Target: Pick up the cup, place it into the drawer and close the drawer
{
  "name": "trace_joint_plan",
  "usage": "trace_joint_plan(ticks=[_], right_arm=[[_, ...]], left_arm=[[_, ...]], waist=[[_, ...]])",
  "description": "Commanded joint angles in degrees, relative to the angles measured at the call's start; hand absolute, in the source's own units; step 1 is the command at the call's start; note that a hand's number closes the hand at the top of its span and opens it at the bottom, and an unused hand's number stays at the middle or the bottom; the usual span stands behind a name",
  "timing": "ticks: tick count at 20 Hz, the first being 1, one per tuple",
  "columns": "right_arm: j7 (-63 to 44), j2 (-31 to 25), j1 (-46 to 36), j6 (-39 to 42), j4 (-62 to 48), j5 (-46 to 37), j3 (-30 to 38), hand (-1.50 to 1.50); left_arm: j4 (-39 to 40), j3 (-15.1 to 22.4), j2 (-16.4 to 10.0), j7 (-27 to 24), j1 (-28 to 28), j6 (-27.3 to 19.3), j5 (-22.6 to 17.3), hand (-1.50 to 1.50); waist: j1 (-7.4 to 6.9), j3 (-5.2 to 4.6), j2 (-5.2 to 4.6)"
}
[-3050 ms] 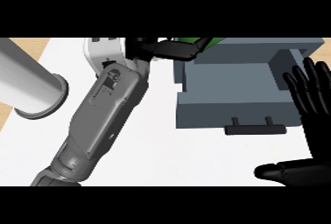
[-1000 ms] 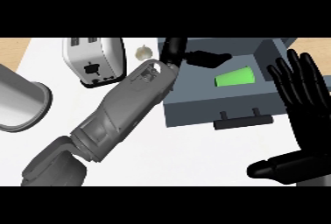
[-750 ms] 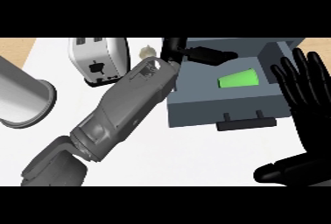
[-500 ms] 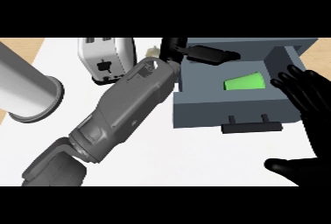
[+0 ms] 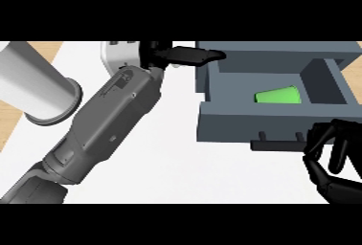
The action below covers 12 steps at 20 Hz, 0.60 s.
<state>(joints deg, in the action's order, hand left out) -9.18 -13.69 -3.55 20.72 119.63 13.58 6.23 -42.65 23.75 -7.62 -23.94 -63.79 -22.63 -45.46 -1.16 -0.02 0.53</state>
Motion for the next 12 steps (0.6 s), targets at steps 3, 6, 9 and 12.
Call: trace_joint_plan(ticks=[3,6,9,12], right_arm=[[2.74,-2.34,3.05,3.10,-1.33,-8.01,-2.03,1.50],[-0.44,-3.03,1.78,1.76,-0.47,-9.92,-2.14,1.50],[-0.47,-2.06,2.56,1.17,-1.05,-10.80,-2.53,1.50],[4.94,-0.03,2.10,-1.11,-5.56,-22.73,-8.33,1.50]], left_arm=[[-14.22,0.16,-6.85,2.03,13.79,-0.78,0.04,-1.50],[-24.41,-0.66,-11.34,5.74,19.56,-1.57,-0.79,-1.50],[-32.51,-1.48,-16.97,7.50,27.93,-0.03,-1.13,-1.50],[-33.13,-4.19,-19.30,6.34,32.47,4.59,-2.47,-1.50]], waist=[[-1.18,0.02,0.16],[-0.94,0.01,0.12],[-0.64,0.03,-0.02],[-0.39,0.02,-0.39]])
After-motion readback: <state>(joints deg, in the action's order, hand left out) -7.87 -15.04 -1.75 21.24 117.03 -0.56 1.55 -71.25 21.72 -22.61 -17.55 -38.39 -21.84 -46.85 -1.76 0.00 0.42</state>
